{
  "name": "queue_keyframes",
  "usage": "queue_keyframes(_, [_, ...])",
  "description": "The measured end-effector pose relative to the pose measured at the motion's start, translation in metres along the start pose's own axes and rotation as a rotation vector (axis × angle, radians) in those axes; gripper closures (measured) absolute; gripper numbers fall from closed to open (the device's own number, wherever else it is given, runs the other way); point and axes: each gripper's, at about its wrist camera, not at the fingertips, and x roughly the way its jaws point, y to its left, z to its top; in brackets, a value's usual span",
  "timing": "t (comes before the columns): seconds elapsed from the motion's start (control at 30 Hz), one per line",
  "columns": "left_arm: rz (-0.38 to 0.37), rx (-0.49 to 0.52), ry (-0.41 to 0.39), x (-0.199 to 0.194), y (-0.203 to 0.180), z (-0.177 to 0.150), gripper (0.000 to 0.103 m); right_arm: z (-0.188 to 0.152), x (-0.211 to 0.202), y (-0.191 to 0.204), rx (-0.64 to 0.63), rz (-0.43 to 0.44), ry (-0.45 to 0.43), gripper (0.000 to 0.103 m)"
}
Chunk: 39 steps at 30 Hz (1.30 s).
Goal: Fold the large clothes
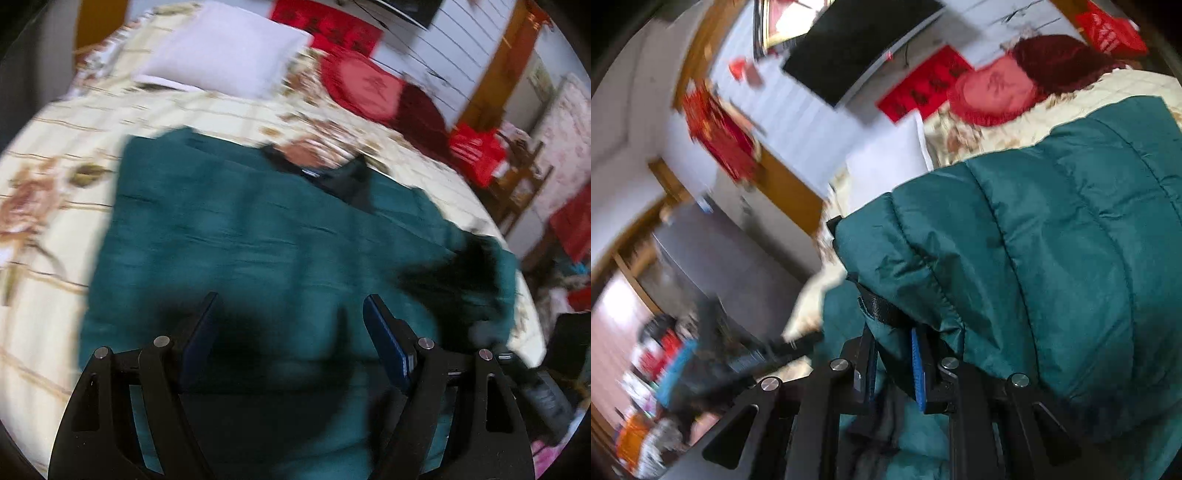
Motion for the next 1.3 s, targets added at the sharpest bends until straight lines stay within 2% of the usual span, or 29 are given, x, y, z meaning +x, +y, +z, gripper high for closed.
queue_keyframes(0.07, [-0.095, -0.009, 0.032, 0.008, -0.015, -0.007, 0.025, -0.002, 0.007, -0.002, -0.001, -0.034, 0.006, 0.087])
queue_keyframes(0.1, [-0.119, -0.010, 0.040, 0.010, -0.020, -0.009, 0.025, -0.002, 0.009, -0.005, 0.009, -0.049, 0.007, 0.087])
queue_keyframes(0.2, [-0.136, 0.021, 0.033, 0.012, -0.035, -0.008, 0.025, -0.001, 0.018, -0.009, 0.020, -0.095, 0.049, 0.086])
queue_keyframes(0.3, [-0.153, 0.019, 0.048, 0.016, -0.045, -0.006, 0.025, 0.002, 0.015, -0.009, 0.011, -0.097, 0.068, 0.071])
queue_keyframes(0.37, [-0.167, 0.002, 0.056, 0.019, -0.049, -0.002, 0.025, 0.004, 0.010, -0.004, -0.019, -0.096, 0.065, 0.052])
queue_keyframes(0.5, [-0.196, -0.005, 0.061, 0.018, -0.054, -0.004, 0.025, 0.004, -0.006, 0.008, -0.051, -0.098, 0.076, 0.050])
queue_keyframes(0.6, [-0.213, 0.036, 0.066, 0.016, -0.068, -0.009, 0.025, -0.005, -0.025, 0.011, -0.064, -0.232, 0.124, 0.049])
queue_keyframes(0.7, [-0.228, 0.065, 0.074, 0.018, -0.084, -0.015, 0.025, -0.020, -0.046, 0.004, -0.071, -0.468, 0.135, 0.049])
queue_keyframes(0.77, [-0.223, 0.072, 0.081, 0.023, -0.094, -0.017, 0.025, -0.030, -0.057, -0.008, -0.009, -0.541, 0.146, 0.048])
queue_keyframes(0.83, [-0.227, 0.083, 0.096, 0.030, -0.108, -0.018, 0.025, -0.034, -0.063, -0.013, 0.015, -0.526, 0.143, 0.048])
queue_keyframes(0.9, [-0.215, 0.103, 0.093, 0.032, -0.118, -0.020, 0.025, -0.032, -0.061, -0.014, -0.014, -0.538, 0.149, 0.048])
queue_keyframes(1.03, [-0.188, 0.116, -0.032, 0.013, -0.117, -0.025, 0.025, -0.032, -0.058, -0.013, -0.032, -0.538, 0.156, 0.044])
queue_keyframes(1.17, [-0.211, 0.078, -0.079, 0.004, -0.104, -0.024, 0.025, -0.031, -0.061, -0.018, -0.004, -0.502, 0.155, 0.040])
queue_keyframes(1.3, [-0.281, 0.071, -0.115, -0.009, -0.109, -0.027, 0.025, -0.030, -0.058, -0.020, 0.006, -0.494, 0.155, 0.036])
